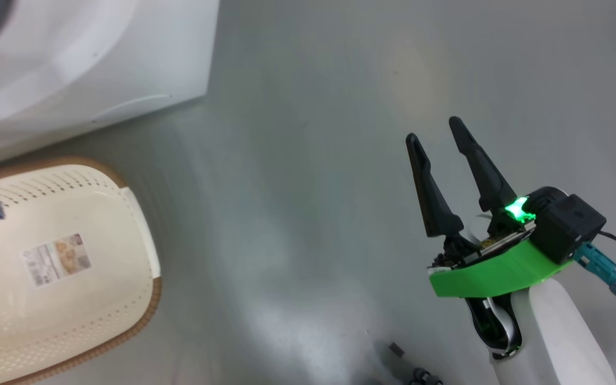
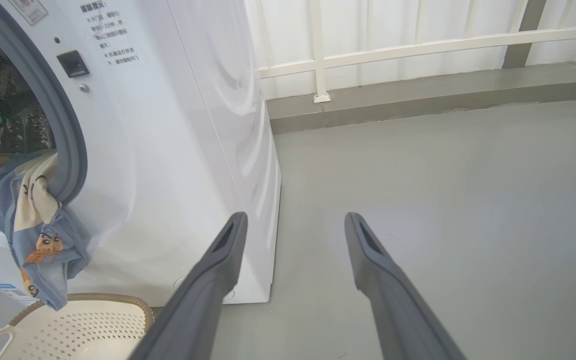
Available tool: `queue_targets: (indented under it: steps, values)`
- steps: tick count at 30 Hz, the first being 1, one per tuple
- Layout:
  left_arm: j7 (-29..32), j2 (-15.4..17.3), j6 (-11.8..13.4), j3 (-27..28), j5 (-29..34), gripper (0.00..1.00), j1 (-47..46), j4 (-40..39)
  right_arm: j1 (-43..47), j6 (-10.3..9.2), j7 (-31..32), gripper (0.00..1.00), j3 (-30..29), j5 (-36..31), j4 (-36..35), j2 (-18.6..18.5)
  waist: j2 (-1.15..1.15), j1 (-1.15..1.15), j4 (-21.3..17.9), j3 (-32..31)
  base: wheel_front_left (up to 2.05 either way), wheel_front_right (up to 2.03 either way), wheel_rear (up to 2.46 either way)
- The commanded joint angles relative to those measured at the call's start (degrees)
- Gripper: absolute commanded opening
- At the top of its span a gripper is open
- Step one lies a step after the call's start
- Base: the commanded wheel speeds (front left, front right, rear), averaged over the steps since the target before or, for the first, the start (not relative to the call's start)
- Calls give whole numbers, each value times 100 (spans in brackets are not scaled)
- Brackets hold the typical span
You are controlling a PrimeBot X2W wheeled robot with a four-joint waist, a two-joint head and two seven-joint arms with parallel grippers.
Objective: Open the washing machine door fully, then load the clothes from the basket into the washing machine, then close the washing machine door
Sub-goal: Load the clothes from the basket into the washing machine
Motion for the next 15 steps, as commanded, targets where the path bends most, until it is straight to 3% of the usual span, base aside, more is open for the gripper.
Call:
queue_targets:
  steps: [1,8,15]
  values:
    - [-130,249,61,106,-50,100,258,-129,255,9,-68,100,49,-88,-103,-6,0,0,178,-277,0,0,0]
    - [-666,59,237,251,-213,100,1179,-470,407,9,-68,100,-106,-223,-91,-6,0,0,406,-597,0,0,0]
    - [-956,-291,576,415,-331,100,2814,-1597,651,9,-68,100,-236,-398,-45,-6,0,0,660,-1008,0,0,0]
